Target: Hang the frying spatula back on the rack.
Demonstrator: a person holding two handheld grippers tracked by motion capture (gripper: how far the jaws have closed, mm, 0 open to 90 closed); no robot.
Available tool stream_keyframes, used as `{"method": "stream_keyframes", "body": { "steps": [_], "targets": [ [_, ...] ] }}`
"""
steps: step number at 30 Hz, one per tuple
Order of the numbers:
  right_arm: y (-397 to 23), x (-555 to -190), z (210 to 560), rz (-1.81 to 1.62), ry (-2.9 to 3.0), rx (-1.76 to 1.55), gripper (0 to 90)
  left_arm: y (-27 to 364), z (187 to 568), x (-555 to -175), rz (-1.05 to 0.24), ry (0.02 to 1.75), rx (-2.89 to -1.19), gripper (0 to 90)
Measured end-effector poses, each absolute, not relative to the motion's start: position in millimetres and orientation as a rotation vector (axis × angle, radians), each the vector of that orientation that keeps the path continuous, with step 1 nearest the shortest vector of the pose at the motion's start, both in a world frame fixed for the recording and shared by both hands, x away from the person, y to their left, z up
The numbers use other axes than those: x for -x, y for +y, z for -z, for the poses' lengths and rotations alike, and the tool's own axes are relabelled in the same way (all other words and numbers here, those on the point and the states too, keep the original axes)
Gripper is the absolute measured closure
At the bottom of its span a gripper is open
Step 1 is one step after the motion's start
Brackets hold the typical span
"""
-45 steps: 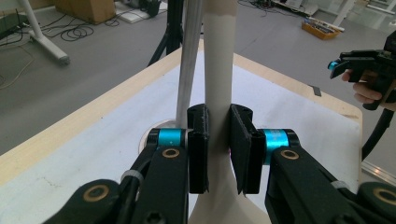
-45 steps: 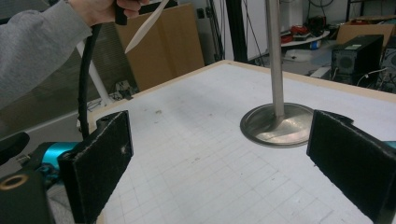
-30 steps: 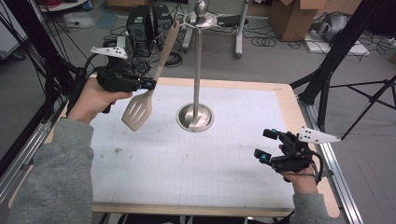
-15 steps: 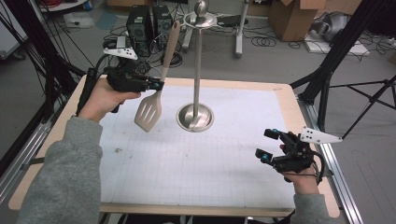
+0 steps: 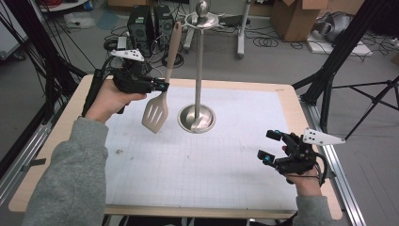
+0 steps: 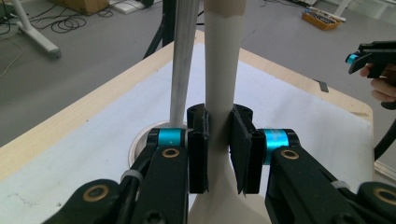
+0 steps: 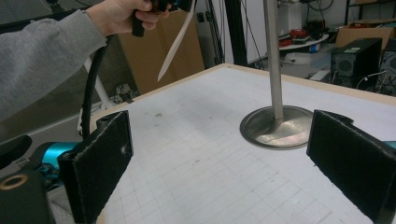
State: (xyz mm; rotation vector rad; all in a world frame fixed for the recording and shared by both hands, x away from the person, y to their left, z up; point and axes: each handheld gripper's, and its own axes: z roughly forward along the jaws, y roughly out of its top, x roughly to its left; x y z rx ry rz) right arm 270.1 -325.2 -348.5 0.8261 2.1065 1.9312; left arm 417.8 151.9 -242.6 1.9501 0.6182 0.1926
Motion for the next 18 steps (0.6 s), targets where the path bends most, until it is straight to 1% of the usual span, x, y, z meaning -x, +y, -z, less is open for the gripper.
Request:
{"method": "stream_keyframes", "body": {
  "steps": [18],
  "targets": [
    [-326, -269, 348, -1.934, 2.107, -0.826, 6.0, 140, 252, -424, -0.204, 0.605, -1.923, 77.4]
  ]
}}
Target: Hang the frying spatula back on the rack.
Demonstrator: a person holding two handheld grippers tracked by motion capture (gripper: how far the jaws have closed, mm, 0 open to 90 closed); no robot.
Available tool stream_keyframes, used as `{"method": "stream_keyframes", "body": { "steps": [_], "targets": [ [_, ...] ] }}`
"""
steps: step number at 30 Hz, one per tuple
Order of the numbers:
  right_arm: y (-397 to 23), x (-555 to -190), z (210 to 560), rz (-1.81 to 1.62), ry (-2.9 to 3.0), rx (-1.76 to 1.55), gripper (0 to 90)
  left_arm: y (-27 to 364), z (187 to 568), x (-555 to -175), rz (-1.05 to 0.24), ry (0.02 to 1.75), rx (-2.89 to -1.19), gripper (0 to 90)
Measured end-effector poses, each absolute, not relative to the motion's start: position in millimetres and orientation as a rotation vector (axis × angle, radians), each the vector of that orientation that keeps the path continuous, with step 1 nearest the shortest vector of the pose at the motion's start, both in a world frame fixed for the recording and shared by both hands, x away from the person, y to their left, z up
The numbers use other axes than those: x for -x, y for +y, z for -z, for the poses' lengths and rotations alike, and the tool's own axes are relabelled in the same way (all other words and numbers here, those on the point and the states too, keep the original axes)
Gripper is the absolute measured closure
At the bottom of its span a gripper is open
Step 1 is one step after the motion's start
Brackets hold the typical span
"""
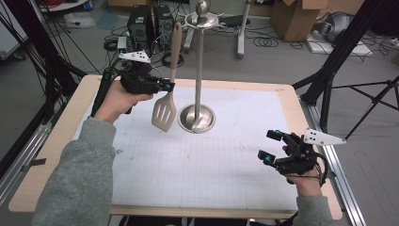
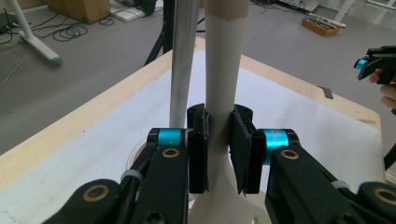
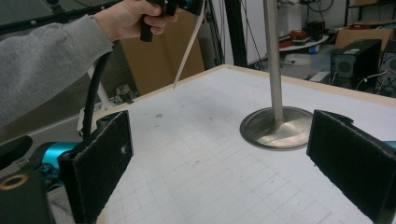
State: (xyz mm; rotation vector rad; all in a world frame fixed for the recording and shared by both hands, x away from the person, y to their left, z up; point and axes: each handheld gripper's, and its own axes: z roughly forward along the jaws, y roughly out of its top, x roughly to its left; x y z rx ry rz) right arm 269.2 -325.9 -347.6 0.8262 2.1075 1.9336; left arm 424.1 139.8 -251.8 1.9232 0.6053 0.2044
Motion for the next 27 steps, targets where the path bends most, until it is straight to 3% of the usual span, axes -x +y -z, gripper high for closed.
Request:
{"method": "stream_keyframes", "body": {
  "steps": [27],
  "targets": [
    [-326.7, -267.6, 347.0, -1.932, 2.102, -0.822, 6.0, 134.0, 257.2, -429.7, -0.199, 0.597, -1.897, 76.6]
  ]
}}
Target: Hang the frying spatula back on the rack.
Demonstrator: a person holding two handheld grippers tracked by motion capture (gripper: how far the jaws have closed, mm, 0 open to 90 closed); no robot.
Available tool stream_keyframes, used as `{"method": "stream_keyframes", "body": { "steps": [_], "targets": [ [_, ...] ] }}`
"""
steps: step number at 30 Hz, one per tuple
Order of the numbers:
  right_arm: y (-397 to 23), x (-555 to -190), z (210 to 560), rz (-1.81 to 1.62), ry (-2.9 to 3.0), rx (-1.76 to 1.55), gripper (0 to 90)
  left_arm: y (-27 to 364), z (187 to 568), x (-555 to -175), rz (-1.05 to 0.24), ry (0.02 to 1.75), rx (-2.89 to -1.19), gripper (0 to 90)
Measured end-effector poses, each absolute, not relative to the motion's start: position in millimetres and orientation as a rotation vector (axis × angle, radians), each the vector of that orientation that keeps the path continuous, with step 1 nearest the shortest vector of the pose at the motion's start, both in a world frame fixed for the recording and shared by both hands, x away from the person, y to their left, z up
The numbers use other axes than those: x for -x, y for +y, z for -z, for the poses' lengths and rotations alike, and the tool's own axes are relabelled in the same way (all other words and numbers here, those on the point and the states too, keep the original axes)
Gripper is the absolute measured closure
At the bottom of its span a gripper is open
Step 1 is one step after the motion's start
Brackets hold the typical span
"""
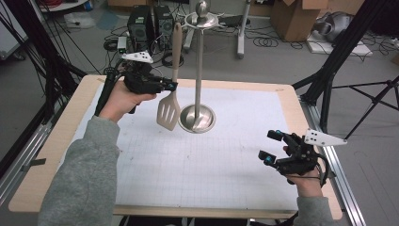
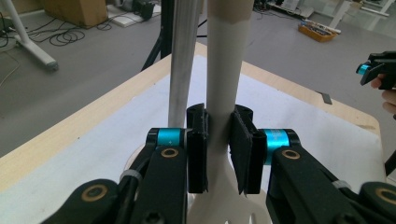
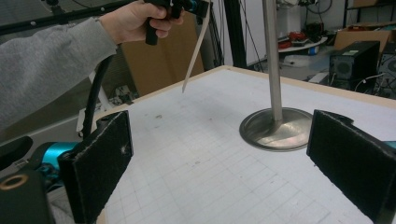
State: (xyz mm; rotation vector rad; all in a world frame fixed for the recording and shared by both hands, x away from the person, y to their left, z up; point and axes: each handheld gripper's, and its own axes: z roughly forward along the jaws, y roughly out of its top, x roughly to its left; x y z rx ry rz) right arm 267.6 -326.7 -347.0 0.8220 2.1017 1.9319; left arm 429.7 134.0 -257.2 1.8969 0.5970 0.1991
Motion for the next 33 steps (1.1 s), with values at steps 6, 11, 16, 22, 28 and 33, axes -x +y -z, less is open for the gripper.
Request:
{"method": "stream_keyframes", "body": {
  "steps": [6, 11, 16, 22, 28, 33],
  "targets": [
    [-327, -268, 347, -1.932, 2.1, -0.82, 6.0, 133, 256, -429, -0.238, 0.586, -1.86, 71.4],
    [-327, -267, 347, -1.935, 2.1, -0.82, 6.0, 132, 256, -427, -0.294, 0.57, -1.84, 58.5],
    [-327, -267, 347, -1.934, 2.099, -0.823, 6.0, 135, 259, -424, -0.359, 0.522, -1.843, 46.1],
    [-326, -267, 347, -1.928, 2.105, -0.822, 6.0, 137, 260, -419, -0.385, 0.48, -1.882, 24.0],
    [-325, -267, 348, -1.923, 2.113, -0.82, 6.0, 147, 260, -413, -0.331, 0.486, -1.848, 10.7],
    [-323, -268, 348, -1.912, 2.12, -0.819, 6.0, 158, 260, -408, -0.326, 0.446, -1.843, 9.0]
  ]
}}
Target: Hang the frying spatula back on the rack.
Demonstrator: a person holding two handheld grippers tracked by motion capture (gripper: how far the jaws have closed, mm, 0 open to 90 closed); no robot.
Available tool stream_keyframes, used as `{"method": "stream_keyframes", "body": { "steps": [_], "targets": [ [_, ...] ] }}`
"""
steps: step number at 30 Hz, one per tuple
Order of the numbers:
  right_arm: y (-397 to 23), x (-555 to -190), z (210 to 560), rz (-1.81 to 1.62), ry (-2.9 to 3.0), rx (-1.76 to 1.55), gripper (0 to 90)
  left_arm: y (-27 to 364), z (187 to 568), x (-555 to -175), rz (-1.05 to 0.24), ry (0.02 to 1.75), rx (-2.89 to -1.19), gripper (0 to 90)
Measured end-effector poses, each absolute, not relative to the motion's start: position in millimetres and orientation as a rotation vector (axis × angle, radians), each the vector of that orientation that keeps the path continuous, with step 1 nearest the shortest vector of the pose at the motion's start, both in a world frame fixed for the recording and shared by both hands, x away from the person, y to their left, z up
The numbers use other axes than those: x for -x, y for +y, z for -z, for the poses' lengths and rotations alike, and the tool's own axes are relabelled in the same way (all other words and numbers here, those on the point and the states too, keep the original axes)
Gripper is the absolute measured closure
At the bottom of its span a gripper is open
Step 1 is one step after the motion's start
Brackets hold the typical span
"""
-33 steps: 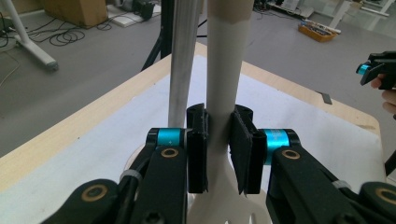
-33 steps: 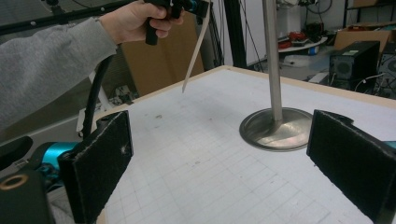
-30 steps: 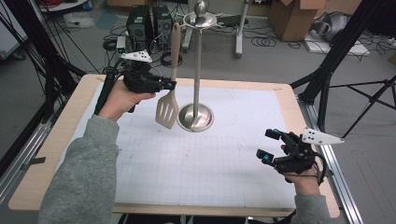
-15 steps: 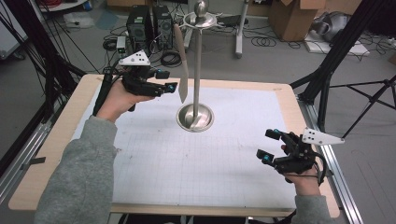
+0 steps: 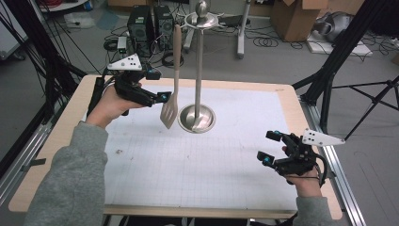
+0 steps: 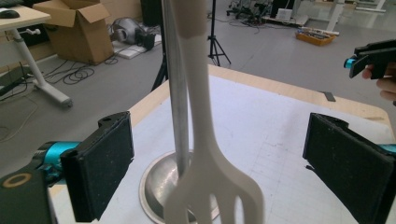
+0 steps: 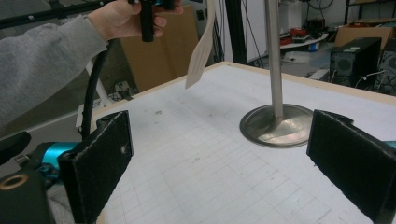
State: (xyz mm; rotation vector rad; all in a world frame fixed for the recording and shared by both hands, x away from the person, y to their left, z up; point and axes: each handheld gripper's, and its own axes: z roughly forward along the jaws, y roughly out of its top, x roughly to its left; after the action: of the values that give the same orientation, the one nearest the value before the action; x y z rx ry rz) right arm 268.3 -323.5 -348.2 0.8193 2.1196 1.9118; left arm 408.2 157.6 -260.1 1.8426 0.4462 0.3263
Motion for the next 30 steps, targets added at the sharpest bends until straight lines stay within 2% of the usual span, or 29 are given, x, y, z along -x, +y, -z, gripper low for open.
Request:
{"method": "stream_keyframes", "body": {
  "steps": [8, 18, 30],
  "targets": [
    [-322, -271, 349, -1.897, 2.129, -0.822, 6.0, 171, 263, -391, -0.372, 0.428, -1.807, 9.0],
    [-320, -276, 351, -1.889, 2.133, -0.821, 6.0, 194, 269, -373, -0.349, 0.45, -1.756, 9.1],
    [-318, -280, 352, -1.896, 2.129, -0.829, 6.0, 212, 283, -347, -0.441, 0.485, -1.719, 9.1]
  ]
}}
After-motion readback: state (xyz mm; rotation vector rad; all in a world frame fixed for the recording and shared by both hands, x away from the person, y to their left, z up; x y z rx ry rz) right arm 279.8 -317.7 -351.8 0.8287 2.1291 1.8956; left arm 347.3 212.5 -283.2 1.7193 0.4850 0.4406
